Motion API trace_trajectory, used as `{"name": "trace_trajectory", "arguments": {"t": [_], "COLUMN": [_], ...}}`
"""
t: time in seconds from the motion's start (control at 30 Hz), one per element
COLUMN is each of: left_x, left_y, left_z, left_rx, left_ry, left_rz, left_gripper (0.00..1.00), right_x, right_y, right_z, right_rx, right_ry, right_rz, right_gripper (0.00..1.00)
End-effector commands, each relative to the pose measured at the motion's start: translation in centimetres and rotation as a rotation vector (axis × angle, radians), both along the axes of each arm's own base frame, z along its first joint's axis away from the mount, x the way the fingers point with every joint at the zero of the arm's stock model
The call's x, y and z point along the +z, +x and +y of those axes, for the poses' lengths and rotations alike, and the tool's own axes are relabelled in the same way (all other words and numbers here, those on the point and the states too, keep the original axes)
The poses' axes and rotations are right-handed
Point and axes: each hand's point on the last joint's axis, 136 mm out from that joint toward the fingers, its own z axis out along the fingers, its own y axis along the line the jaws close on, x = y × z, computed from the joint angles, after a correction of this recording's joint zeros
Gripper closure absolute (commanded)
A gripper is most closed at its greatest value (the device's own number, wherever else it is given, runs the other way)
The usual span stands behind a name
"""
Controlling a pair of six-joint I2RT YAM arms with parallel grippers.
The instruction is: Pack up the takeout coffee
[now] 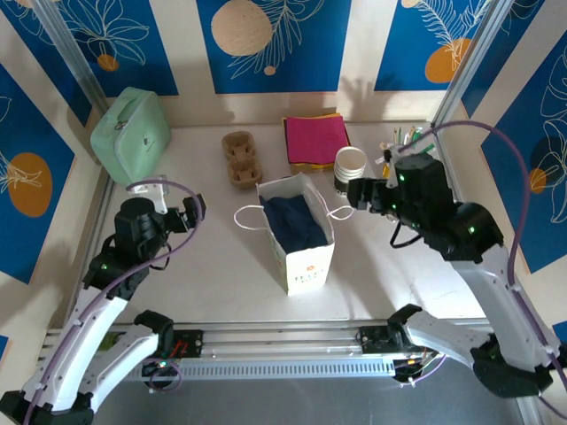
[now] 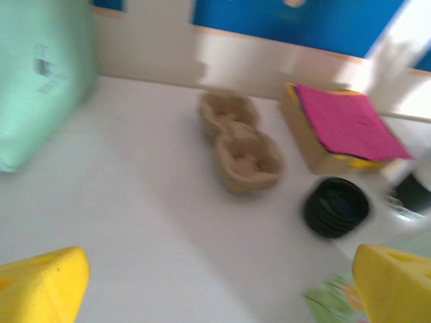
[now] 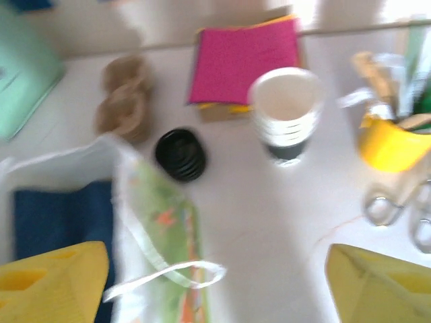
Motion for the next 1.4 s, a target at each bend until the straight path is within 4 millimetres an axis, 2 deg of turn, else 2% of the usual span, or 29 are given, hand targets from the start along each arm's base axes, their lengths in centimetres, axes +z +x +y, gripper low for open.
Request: {"name": "trace_trajectory", "arguments": {"t": [0.0,0.1,0.2,0.43,0.53,0.63,0.77,0.97,1.1,1.17,1.2,1.23,1.3,1.37], "left_x": [-0.1,-1.2,-2.1,-5.2,-6.3,-7.6,-10.3,-14.1,-14.9,-15.0,-16.1,-16.2,-17.6,-17.7], "left_y": [0.8,1.0,1.3,2.5,3.0,3.5,4.5,7.4,9.0,9.5,9.8,10.4,10.4,10.9], "left_z": [4.7,5.9,6.8,7.8,7.6,7.8,8.4,7.5,6.3,6.7,6.8,6.7,5.6,6.0], "left_rx": [0.243,0.311,0.364,0.439,0.422,0.419,0.395,0.272,0.213,0.225,0.213,0.196,0.126,0.149], "left_ry": [0.144,0.193,0.235,0.286,0.316,0.36,0.392,0.336,0.351,0.345,0.336,0.323,0.322,0.329], "left_rz": [-0.103,-0.129,-0.15,-0.2,-0.232,-0.221,-0.172,-0.134,-0.156,-0.17,-0.146,-0.17,-0.131,-0.162], "left_gripper": [0.01,0.01,0.01,0.01,0.01,0.01,0.01,0.01,0.01,0.01,0.01,0.01,0.01,0.01], "right_x": [0.1,-2.0,-4.2,-11.1,-13.0,-14.9,-17.9,-22.5,-23.1,-23.1,-22.9,-23.0,-23.5,-24.0], "right_y": [1.4,1.3,1.5,2.8,4.1,5.4,7.3,10.9,12.9,13.6,14.1,14.4,14.7,14.6], "right_z": [-4.6,-7.3,-9.4,-12.9,-12.3,-12.3,-12.0,-9.3,-7.0,-6.1,-6.1,-6.0,-5.8,-6.2], "right_rx": [-0.223,-0.326,-0.407,-0.55,-0.47,-0.432,-0.397,-0.239,-0.135,-0.09,-0.084,-0.076,-0.058,-0.071], "right_ry": [-0.027,-0.052,-0.041,0.094,0.137,0.099,0.046,-0.075,-0.102,-0.141,-0.166,-0.18,-0.183,-0.169], "right_rz": [-0.148,-0.166,-0.17,-0.148,-0.181,-0.229,-0.266,-0.201,-0.237,-0.263,-0.275,-0.289,-0.301,-0.315], "right_gripper": [0.08,0.01,0.01,0.01,0.01,0.01,0.01,0.01,0.01,0.01,0.01,0.01,0.01,0.01]}}
